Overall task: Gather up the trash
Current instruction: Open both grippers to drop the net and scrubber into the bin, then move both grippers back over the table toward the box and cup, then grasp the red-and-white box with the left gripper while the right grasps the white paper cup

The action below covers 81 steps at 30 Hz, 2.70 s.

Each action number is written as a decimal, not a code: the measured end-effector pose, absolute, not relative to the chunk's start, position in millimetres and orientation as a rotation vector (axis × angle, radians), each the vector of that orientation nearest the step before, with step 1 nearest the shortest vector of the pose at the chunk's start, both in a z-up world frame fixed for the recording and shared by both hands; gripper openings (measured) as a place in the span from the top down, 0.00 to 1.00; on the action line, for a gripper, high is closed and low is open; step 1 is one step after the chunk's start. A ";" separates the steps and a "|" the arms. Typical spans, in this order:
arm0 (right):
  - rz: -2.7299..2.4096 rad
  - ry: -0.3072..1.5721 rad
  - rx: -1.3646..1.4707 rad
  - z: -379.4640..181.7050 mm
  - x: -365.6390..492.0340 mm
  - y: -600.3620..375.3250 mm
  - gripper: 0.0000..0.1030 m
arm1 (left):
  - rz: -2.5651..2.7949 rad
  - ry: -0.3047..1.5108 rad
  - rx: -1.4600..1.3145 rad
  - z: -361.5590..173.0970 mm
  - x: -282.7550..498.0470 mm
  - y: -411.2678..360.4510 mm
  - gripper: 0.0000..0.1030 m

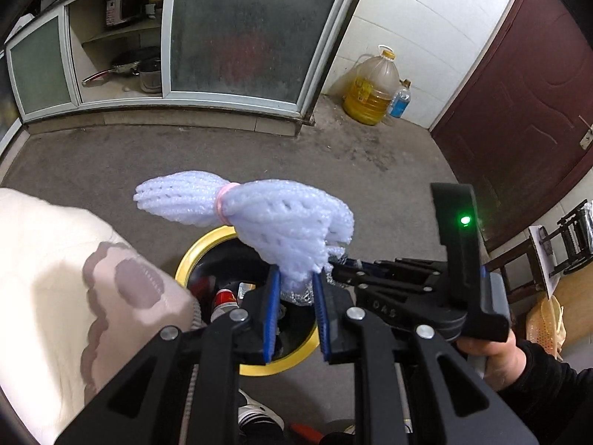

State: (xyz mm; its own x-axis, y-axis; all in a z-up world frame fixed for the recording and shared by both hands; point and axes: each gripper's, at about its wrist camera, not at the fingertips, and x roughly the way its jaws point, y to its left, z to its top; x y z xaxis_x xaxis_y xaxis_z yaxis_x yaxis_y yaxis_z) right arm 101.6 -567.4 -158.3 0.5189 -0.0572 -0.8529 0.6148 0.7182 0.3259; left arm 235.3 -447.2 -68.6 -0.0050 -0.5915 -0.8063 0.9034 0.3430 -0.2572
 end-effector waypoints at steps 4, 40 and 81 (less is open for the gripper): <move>-0.427 0.986 0.712 -174.3 107.0 -574.8 0.64 | -1.216 1.029 0.352 -67.9 236.7 -445.3 0.65; 0.151 0.762 0.446 9.6 212.4 -361.2 0.43 | -0.061 0.629 0.286 35.3 305.2 6.9 0.08; 0.474 1.091 0.546 -22.4 486.1 -173.4 0.49 | -0.141 0.862 0.373 -35.3 418.2 -21.1 0.08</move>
State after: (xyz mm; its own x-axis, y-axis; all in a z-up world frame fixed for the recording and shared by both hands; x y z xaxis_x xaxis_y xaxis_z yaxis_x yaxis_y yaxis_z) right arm 486.1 -173.4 -22.4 0.3874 0.6075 -0.6934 -0.0922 0.7739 0.6265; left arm 418.2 -21.1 -35.3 0.6462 0.0286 -0.7626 0.2698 0.9262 0.2634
